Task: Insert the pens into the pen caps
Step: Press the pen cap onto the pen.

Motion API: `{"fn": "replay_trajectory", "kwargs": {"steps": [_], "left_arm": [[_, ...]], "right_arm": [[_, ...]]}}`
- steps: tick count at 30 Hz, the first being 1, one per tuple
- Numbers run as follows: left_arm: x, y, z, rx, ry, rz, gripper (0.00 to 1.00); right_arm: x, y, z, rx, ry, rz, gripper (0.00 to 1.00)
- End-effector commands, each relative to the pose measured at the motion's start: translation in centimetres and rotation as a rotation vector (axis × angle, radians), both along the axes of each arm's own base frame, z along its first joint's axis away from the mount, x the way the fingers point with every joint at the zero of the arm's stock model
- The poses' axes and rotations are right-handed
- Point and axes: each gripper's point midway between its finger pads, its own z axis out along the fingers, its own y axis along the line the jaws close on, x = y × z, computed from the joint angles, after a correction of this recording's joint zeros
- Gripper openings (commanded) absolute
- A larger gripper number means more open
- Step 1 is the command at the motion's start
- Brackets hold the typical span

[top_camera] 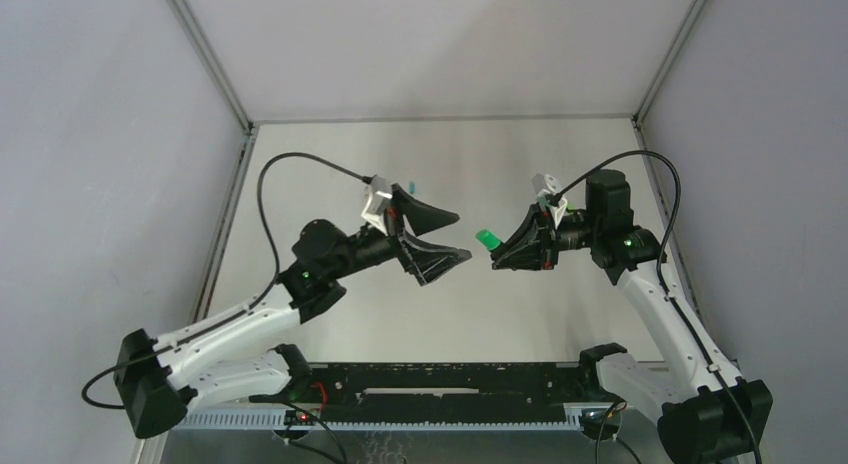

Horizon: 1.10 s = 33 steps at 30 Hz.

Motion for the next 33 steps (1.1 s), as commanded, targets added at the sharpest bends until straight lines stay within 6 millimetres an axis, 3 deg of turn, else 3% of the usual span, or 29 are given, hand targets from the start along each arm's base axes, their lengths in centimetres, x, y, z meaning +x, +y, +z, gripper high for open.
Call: {"fn": "replay_trajectory", "kwargs": {"steps": [1,7,24,30,33], "left_arm": [[-1.9,-1.3,4.2,-0.082,-0.070,-0.158,0.91],[-1.4,-3.3,3.6,-0.073,-0.013,-0.229,0.69],[-0.1,-5.4,1.5,-0.031,0.094,-0.253,0.38],[0.3,-5.6,0.6,-0.015,0.130,-0.226,0.09],[0.5,-5.9,-0.4,0.029,0.142,-0.186,0.03]], "right_arm": [[-0.6,0.0,0.3,0.025,-0.017,0.041,0.00],[-0.7,0.0,0.3,0.029,-0.008,0.049,0.00],[-0.5,0.1,0.5,0.028,0.008,0.047,0.00],[0.1,0.2,0.4,0.013,0.016,0.013,0.00],[0.9,0.2,0.3,-0.003,0.023,-0.034,0.00]]}}
